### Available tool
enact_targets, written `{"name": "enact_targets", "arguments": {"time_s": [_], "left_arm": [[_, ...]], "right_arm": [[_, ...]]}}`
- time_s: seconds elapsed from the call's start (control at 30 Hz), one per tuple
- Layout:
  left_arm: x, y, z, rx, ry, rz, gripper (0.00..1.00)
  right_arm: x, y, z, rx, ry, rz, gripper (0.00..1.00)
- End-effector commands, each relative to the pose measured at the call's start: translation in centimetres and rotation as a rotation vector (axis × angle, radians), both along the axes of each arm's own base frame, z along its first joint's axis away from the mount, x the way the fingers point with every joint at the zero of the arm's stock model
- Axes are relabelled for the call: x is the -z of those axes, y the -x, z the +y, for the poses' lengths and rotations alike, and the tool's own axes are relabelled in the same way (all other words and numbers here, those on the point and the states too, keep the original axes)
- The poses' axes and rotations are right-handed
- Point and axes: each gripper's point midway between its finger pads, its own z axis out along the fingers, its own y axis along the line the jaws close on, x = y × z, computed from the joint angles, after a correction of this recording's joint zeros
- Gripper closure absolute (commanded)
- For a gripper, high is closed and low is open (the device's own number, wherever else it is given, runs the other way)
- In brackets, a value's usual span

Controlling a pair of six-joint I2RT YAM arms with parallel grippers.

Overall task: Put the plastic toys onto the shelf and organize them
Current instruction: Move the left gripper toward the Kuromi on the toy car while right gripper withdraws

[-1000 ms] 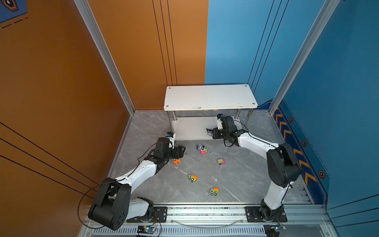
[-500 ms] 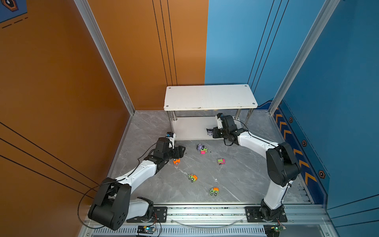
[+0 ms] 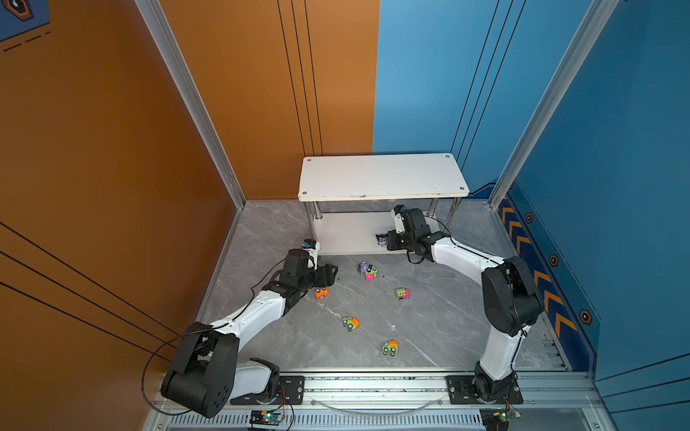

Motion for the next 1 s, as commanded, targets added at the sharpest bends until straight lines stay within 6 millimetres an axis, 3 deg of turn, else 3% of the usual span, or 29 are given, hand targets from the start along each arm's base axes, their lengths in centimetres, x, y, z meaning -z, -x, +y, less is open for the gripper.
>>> {"name": "enact_targets", "arguments": {"time_s": [0.0, 0.33, 0.57, 0.77, 0.97], "left_arm": [[-0.8, -0.4, -0.4, 0.011, 0.013, -0.008, 0.27], [-0.9, -0.2, -1.1, 0.027, 0.007, -0.015, 0.27], [-0.7, 0.0, -2.4, 0.049, -0.036, -0.028, 0.26], [0.3, 0.2, -6.5, 0.122, -0.065, -0.026, 0.26], [0.9, -0.9, -9.8, 0.138, -0.127, -0.055, 0.23]], "right_arm": [[-0.6, 0.6, -0.2, -0.014, -0.008, -0.005, 1.0], [-2.8, 4.2, -2.3, 0.03, -0.023, -0.063, 1.0], [-1.5, 9.0, -1.8, 0.013, 0.007, -0.053, 1.0], [0.4, 11.0, -0.2, -0.016, 0.045, -0.034, 0.82], [-0.1, 10.9, -0.9, -0.005, 0.031, -0.04, 0.81]]}}
